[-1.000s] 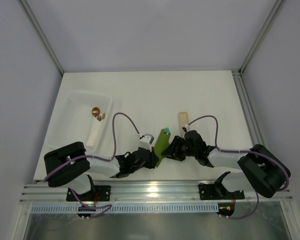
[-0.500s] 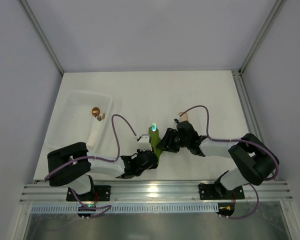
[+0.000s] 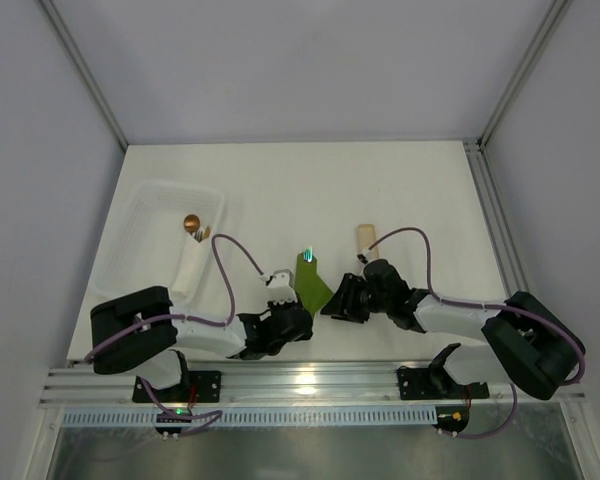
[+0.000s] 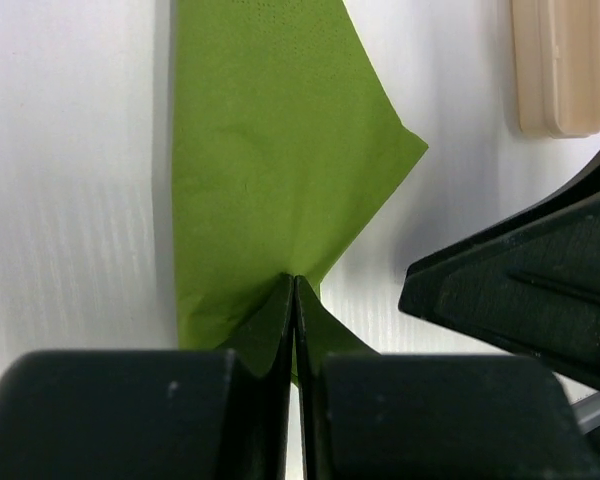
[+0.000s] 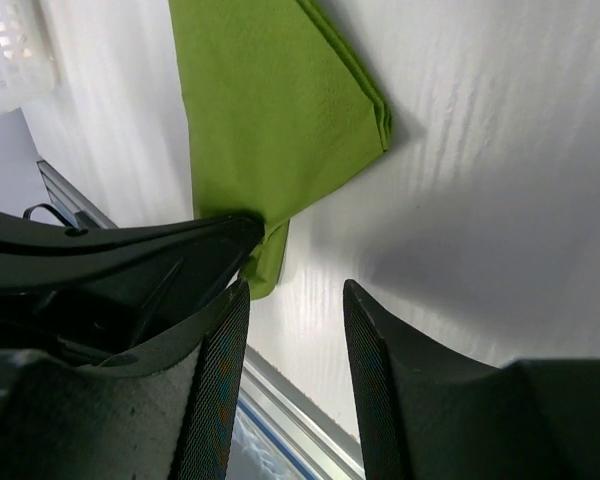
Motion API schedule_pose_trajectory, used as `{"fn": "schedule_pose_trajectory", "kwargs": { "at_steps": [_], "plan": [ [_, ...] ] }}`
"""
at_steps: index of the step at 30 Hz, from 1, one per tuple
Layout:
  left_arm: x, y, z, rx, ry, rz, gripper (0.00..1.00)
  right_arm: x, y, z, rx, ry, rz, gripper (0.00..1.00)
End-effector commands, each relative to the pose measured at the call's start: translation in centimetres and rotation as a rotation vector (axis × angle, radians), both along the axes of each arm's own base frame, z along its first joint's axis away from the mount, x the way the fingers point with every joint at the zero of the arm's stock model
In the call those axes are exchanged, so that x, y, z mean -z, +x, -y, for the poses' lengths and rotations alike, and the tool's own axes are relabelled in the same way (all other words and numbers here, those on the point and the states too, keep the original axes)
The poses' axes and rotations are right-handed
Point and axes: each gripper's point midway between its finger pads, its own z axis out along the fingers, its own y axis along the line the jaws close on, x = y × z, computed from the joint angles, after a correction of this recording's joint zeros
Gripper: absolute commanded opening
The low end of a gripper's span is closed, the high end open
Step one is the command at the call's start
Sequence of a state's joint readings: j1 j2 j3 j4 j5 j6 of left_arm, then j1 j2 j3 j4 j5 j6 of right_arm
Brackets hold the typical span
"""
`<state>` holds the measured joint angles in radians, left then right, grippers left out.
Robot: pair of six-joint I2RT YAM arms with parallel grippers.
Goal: Place the utensils on the paper napkin and roll it up
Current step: Roll the napkin at the center of the board, then pick up the napkin from the center of the board.
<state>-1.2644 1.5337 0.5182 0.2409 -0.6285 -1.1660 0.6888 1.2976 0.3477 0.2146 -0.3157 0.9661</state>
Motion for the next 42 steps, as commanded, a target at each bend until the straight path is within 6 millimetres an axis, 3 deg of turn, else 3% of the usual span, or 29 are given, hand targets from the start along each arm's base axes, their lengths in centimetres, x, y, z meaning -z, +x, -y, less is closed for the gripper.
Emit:
{"fn": "schedule_pose_trajectory", "kwargs": {
  "at_steps": [1,8,17,24,29,42],
  "plan": [
    [-0.8,0.4,-1.3,-0.021,0.024,0.05,0.0,-1.6,0.0,-1.2,-0.004,0.057,0.037,0.47],
    [-2.4,0.5,-0.8,0.018,0.019,0.081,0.0,-1.1,0.6,-1.9,0.012,0.06,0.033,0.46],
    [-4.4,1.4,-2.9,-0.013,0.11,0.138,0.08,-0.8,0.6,-3.1,-0.016,0.081,0.018,0.47],
    [-3.2,2.1,-3.6,0.02,0.145,0.102,0.1,-1.0,0.9,-3.8,-0.022,0.077,0.032,0.47],
    [-2.8,2.1,-2.8,0.054,0.119,0.099,0.08,-1.0,1.1,-4.4,-0.042,0.074,0.039,0.47],
    [-3.9,2.4,-2.7,0.065,0.118,0.132,0.09,-0.4,1.1,-4.7,-0.066,0.075,0.071,0.5]
  ]
}}
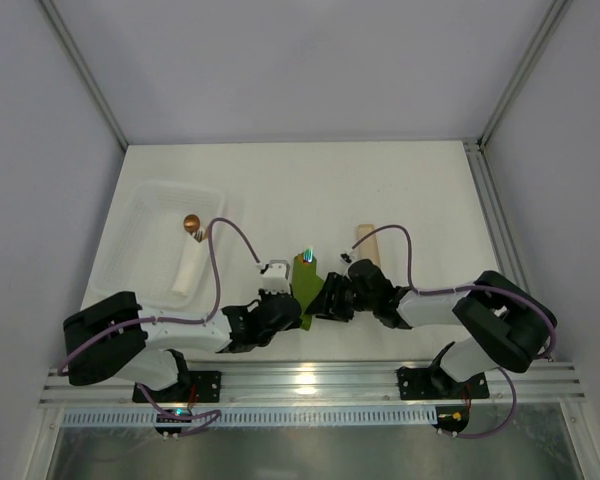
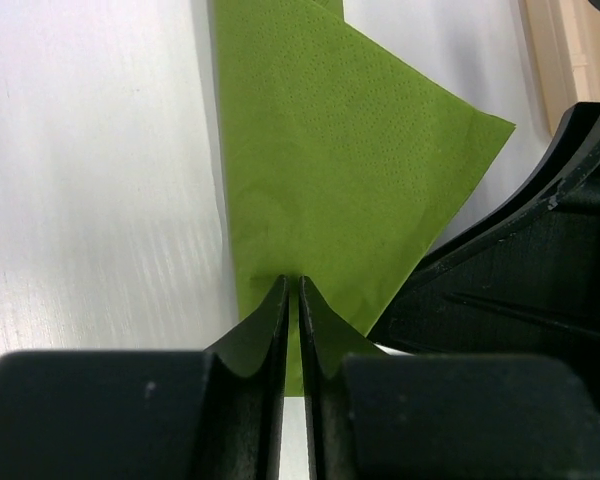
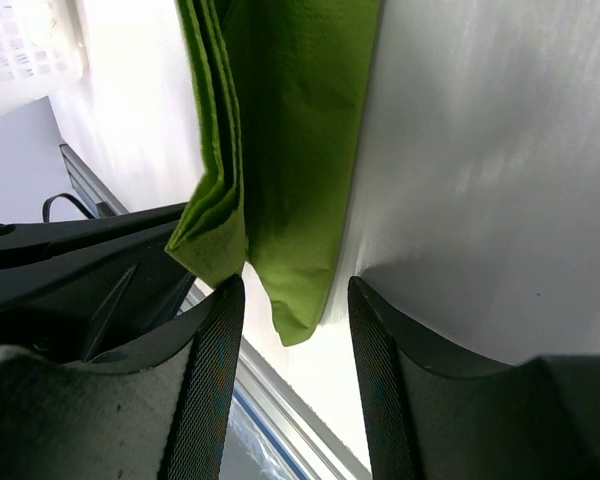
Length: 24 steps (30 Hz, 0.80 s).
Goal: Place the utensils on the paper napkin and roll it up
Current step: Pick up the napkin from the center of the board.
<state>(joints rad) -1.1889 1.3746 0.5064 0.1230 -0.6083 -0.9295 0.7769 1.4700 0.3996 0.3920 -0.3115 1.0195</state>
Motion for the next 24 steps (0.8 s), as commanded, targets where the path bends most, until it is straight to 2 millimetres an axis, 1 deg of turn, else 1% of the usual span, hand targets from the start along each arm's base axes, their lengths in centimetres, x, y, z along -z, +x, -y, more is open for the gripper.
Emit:
{"fn": "schedule_pose_trajectory", "kwargs": {
  "at_steps": [1,6,11,13,18,24],
  "plan": [
    [-1.4,0.8,0.5,-0.001,-0.026,0.046,0.09,-0.4,0.9,-0.9,-0.011,0.021,0.054,0.51],
    [-0.7,0.6,0.9,0.017,-0.019,0.029,0.09,0.3,0.8,-0.6,0.02,0.015,0.019,0.52],
    [0.3,0.1,1.5,0.045,-0.04,0.003,0.07,0.5,0.9,0.1,0.074,0.008,0.005,0.53],
    [0.5,0.0,1.7,0.049,-0.046,-0.005,0.06,0.2,1.0,0.1,0.085,0.018,0.013,0.55],
    [0.6,-0.2,1.9,0.053,-0.064,-0.016,0.06,-0.1,0.9,0.3,0.124,0.077,0.007,0.58],
    [0.6,-0.3,1.7,0.049,-0.068,-0.017,0.05,-0.1,0.6,0.3,0.135,0.101,0.0,0.59]
  ]
}}
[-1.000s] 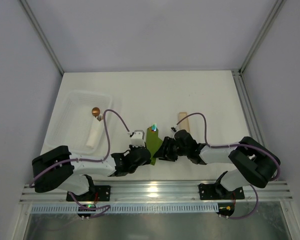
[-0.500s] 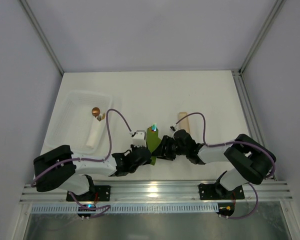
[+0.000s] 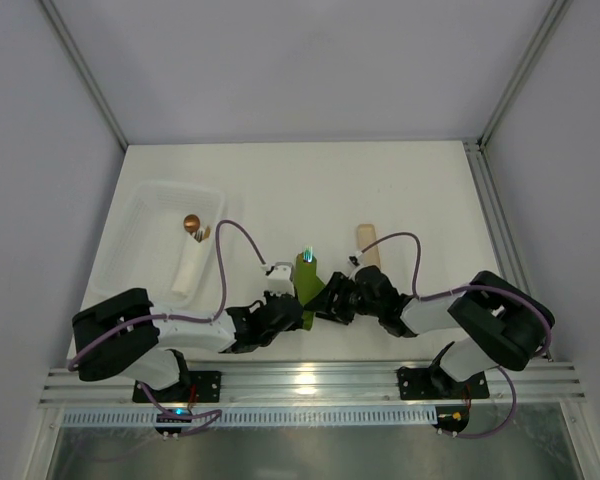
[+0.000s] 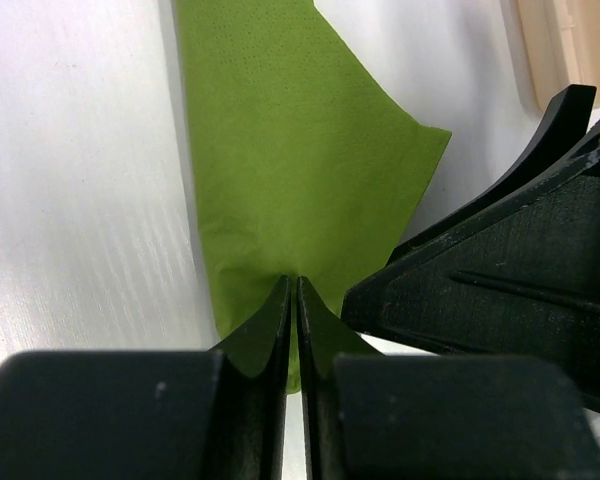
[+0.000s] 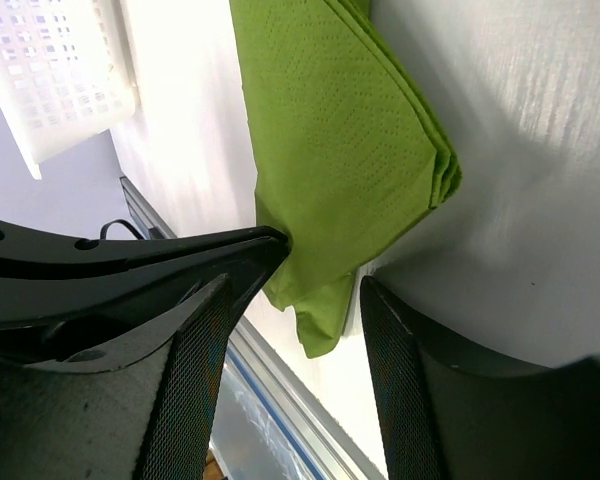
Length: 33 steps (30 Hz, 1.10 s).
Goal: Place the utensils on the paper napkin and roll it up
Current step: Pick up the napkin from the center of the board.
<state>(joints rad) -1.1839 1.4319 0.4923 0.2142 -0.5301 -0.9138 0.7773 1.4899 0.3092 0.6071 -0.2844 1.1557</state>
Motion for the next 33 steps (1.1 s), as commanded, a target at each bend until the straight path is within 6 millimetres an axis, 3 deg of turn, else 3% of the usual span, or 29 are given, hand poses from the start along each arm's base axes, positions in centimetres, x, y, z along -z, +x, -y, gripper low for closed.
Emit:
{"fn": "schedule_pose_trajectory", "kwargs": {
  "at_steps": [1,16,20,33],
  "plan": [
    [-0.6,0.3,0.2,-0.013,-0.042,0.015,0.05,0.5,0.3,0.5,0.042,-0.014,0.014,0.59],
    [-0.5,-0.2,0.4,-0.008,-0.074,-0.004,0.05,1.8,0.3,-0.3,0.04,-0.014,-0.02,0.58],
    [-0.2,-0.2,0.4,-0.006,-0.075,-0.008,0.04,2.1,0.6,-0.3,0.047,-0.023,-0.013,0.5],
    [-0.1,-0.5,0.3,-0.002,-0.077,-0.013,0.04,3.8,1.2,0.4,0.082,-0.099,-0.013,0.4]
  ]
}}
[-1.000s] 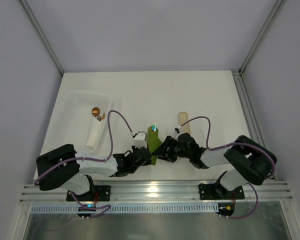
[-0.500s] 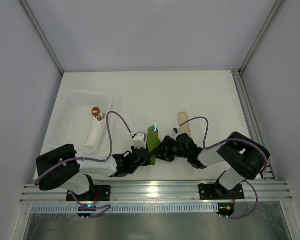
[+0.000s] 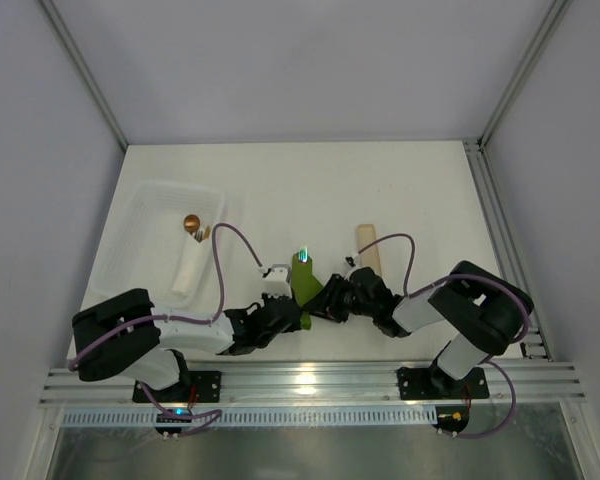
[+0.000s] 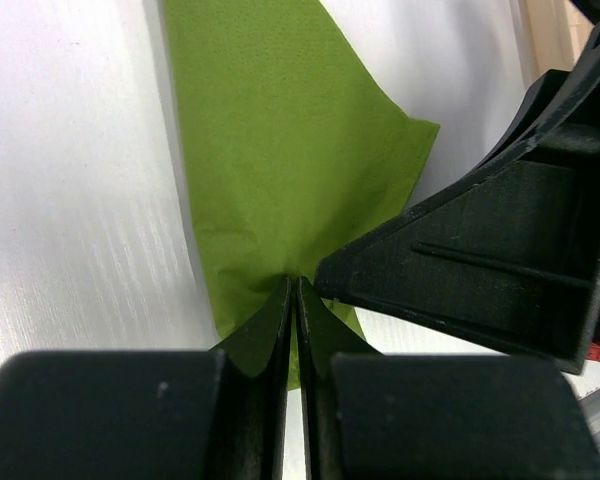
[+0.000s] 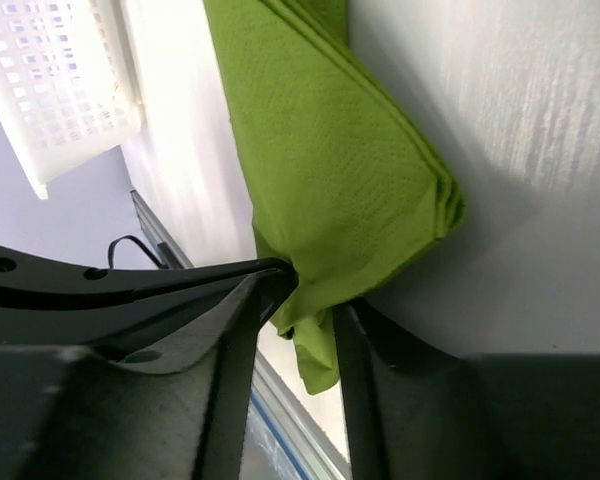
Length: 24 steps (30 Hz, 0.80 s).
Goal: Place the utensils on the paper napkin and roll it up
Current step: Pick up the napkin from the center of the board.
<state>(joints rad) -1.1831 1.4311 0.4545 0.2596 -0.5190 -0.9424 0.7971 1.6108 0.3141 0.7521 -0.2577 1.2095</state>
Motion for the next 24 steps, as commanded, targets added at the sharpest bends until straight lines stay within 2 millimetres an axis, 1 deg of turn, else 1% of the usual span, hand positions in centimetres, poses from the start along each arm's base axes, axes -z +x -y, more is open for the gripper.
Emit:
{"fn": "schedule_pose_trajectory", "kwargs": {
  "at_steps": [1,3,4,7,8,9,12,14,15,16,17,18,20,21,23,24],
  "plan": [
    [-0.5,-0.2,0.5,0.007,-0.042,0.002,0.04,2.9,0.6,1.5,0.054,-0.132,-0.006,0.36],
    [-0.6,-0.2,0.4,0.007,-0.044,0.004,0.04,3.1,0.6,1.6,0.055,-0.141,-0.005,0.3],
    [-0.6,-0.2,0.4,0.006,-0.042,0.004,0.04,3.1,0.6,1.7,0.055,-0.144,-0.005,0.22],
    [-0.8,-0.2,0.3,0.007,-0.042,0.008,0.04,3.2,0.6,1.7,0.045,-0.165,0.006,0.13],
    [-0.7,-0.2,0.2,0.007,-0.04,0.009,0.04,3.2,0.7,1.7,0.039,-0.174,0.009,0.07],
    [-0.9,-0.2,0.1,0.0,-0.035,0.018,0.04,3.2,0.8,1.7,0.034,-0.187,0.017,0.04],
    [-1.4,-0.2,-0.3,-0.001,-0.022,0.034,0.04,3.1,0.9,1.7,0.013,-0.209,0.042,0.04],
    [-2.5,0.0,-0.5,-0.005,-0.03,0.063,0.05,3.0,1.2,1.6,0.008,-0.221,0.054,0.04],
    [-2.7,0.0,-0.8,-0.007,-0.019,0.069,0.06,2.9,1.2,1.6,0.003,-0.227,0.061,0.04],
    [-3.1,0.1,-1.2,-0.016,-0.01,0.083,0.09,2.9,1.3,1.6,-0.005,-0.233,0.071,0.04],
    [-4.2,0.2,-1.3,-0.018,-0.031,0.098,0.11,2.8,1.3,1.5,-0.011,-0.235,0.077,0.03],
    [-4.2,0.0,-1.8,-0.018,-0.012,0.099,0.14,2.7,1.3,1.5,-0.016,-0.236,0.086,0.04],
    [-5.0,0.1,-2.6,-0.036,-0.009,0.114,0.18,2.6,1.3,1.6,-0.023,-0.242,0.093,0.03],
    [-5.5,0.2,-3.5,-0.054,-0.001,0.124,0.24,2.2,1.4,1.5,-0.033,-0.239,0.112,0.04],
    [-5.7,0.0,-4.3,-0.064,0.011,0.117,0.3,1.8,1.4,1.4,-0.051,-0.233,0.134,0.04],
    [-6.3,-0.1,-4.5,-0.063,0.001,0.116,0.33,1.7,1.4,1.4,-0.057,-0.235,0.146,0.04]
  ]
}}
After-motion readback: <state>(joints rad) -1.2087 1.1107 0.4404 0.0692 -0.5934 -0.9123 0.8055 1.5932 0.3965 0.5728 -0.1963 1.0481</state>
